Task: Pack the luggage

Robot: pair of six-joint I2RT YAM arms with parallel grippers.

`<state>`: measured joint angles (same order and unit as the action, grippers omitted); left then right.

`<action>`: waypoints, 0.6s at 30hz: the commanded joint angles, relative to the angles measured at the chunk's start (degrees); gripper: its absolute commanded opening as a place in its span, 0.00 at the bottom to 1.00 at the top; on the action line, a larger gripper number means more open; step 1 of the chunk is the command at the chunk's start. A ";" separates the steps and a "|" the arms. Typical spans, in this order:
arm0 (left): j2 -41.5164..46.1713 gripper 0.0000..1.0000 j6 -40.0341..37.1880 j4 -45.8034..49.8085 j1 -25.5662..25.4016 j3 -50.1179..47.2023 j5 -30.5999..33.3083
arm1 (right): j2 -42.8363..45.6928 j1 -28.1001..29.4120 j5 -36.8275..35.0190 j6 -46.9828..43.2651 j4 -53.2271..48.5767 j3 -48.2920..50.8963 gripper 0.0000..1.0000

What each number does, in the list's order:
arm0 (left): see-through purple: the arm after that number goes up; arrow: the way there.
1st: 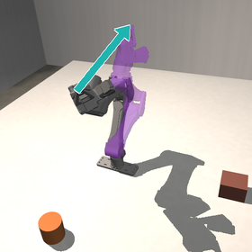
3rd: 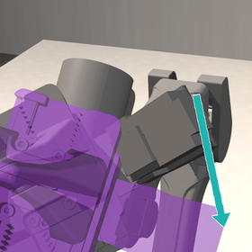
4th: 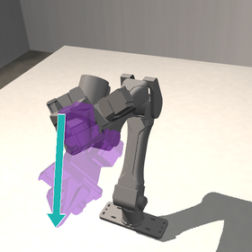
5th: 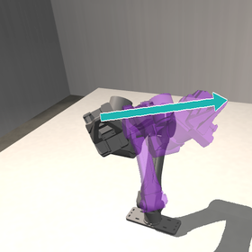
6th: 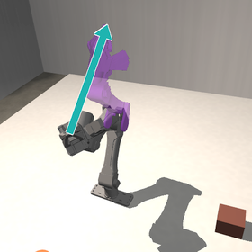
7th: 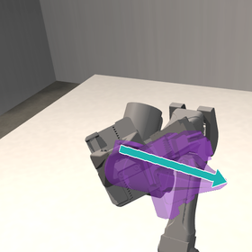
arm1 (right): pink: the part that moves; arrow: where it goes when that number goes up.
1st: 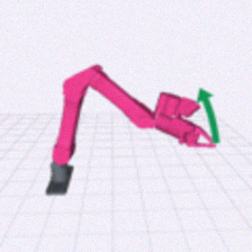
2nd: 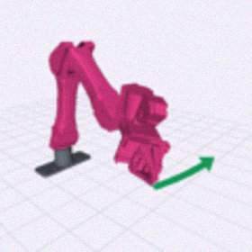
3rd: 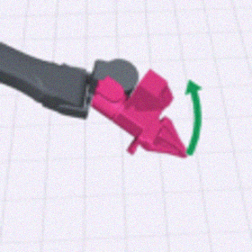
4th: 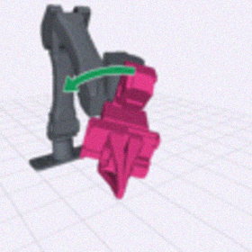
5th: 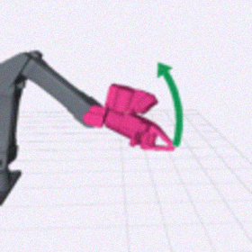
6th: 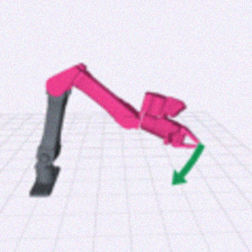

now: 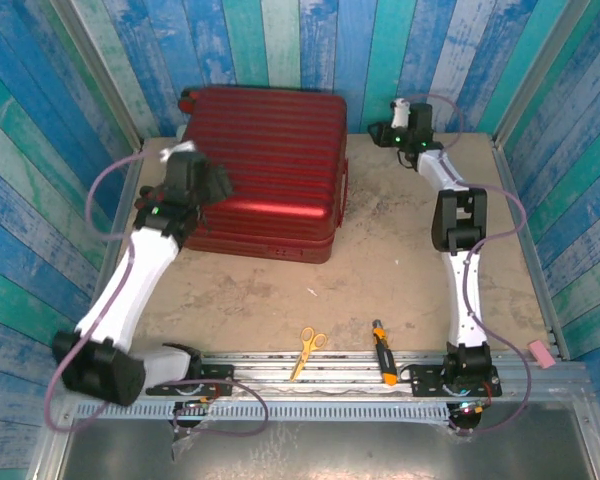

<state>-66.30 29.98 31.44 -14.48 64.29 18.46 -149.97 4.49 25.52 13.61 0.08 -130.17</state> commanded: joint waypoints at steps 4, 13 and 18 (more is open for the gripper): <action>25.36 0.95 32.66 9.69 -1.34 -19.46 8.77 | -6.53 0.34 6.19 8.28 2.88 -16.64 0.45; 15.27 0.99 38.79 0.51 -1.56 -32.72 -6.18 | -14.97 4.33 7.52 25.53 15.19 -24.61 0.61; 6.63 0.94 37.14 -2.32 -1.28 -28.73 -0.60 | -16.78 6.88 11.77 28.07 17.41 -25.79 0.71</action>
<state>-57.34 66.46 33.50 -15.81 32.40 15.33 -165.75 10.09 32.21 37.93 13.91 -153.95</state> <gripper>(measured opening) 0.943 0.701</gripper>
